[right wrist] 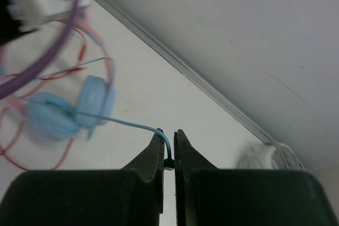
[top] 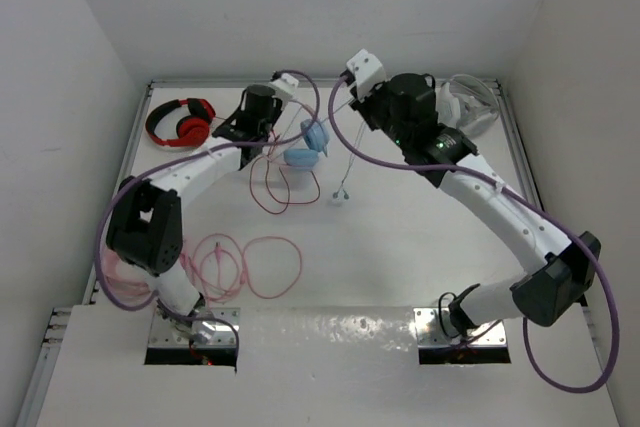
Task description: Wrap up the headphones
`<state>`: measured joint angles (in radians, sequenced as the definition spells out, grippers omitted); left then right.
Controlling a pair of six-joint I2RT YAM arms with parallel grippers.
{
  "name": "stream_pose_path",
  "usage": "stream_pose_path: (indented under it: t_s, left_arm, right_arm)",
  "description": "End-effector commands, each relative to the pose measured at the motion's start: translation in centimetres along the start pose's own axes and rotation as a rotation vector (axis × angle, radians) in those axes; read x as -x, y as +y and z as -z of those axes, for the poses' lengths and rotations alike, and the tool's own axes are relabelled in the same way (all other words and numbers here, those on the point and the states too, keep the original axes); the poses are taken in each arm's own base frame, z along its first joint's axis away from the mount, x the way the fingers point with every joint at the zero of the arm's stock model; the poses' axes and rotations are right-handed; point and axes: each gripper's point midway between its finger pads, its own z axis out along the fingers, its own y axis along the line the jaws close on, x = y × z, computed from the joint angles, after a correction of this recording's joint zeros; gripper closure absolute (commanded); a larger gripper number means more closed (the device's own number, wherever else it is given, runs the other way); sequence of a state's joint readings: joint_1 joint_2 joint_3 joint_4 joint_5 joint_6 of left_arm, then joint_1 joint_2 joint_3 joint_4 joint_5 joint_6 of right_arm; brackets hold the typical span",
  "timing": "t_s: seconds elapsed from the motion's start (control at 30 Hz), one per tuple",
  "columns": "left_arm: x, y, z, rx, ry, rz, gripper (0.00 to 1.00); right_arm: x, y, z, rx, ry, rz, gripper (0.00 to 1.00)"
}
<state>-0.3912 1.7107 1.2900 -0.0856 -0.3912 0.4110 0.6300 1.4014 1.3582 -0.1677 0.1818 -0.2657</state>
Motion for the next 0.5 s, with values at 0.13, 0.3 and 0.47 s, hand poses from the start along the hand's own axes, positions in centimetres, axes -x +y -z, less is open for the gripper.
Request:
stream_pose_path:
  t_s: [0.13,0.3,0.47]
  left_arm:
    - [4.1,-2.5,5.5,0.034,-0.220,-0.324,1.00]
    - [2.8,-6.1,6.9,-0.172,-0.160,-0.337,1.00]
    - [3.2,-7.5,9.6,-0.325,-0.117,-0.275,1.00]
  right_arm:
    - [-0.6,-11.9,1.7,-0.307,0.014,-0.077,1.00]
    - [-2.9,-16.1,0.9,-0.335,0.011,-0.146,1.00]
    - [-6.0,-17.7,-0.6,-0.337,0.022,-0.199,1.00]
